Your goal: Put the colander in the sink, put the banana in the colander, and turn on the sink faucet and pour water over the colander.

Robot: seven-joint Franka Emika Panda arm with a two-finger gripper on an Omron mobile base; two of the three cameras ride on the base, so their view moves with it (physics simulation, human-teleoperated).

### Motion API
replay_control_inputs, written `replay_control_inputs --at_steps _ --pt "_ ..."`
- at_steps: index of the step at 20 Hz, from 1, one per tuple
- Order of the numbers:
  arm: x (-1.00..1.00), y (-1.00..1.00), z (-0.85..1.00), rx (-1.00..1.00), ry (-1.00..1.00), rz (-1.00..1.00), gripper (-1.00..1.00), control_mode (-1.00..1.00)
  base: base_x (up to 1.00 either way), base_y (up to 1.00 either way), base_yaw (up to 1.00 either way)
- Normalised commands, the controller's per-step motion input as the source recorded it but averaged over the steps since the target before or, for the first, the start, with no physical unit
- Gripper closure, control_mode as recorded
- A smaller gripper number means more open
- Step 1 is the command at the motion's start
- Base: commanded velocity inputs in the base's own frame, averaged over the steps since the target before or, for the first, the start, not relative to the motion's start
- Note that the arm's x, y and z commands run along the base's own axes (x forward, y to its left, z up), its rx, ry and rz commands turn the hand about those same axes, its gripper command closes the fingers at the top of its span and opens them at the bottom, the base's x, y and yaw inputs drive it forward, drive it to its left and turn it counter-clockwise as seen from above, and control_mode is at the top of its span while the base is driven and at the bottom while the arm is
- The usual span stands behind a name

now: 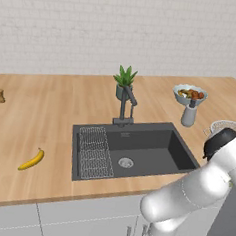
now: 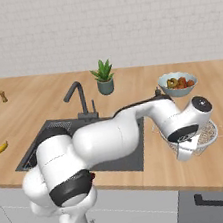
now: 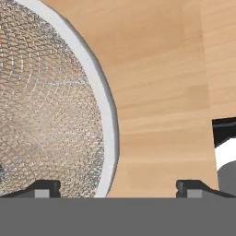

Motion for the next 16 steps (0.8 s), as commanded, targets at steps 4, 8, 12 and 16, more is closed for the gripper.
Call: replay_control_inputs --at_steps 4,8,12,16 --pt "0.05 -0.07 -0.44 0.0 0.0 0.0 -1.0 -1.0 0.0 0.0 0.0" --pt "0.22 -0.12 -0.17 0.05 -0.07 0.0 -1.0 -1.0 0.0 0.0 0.0" --pt "0.43 -0.11 -0.01 0.11 -0.1 0.0 -1.0 -1.0 0.0 0.0 0.0" --pt "0.35 -0.13 -0.21 0.07 -0.02 0.0 -1.0 -1.0 0.0 0.0 0.0"
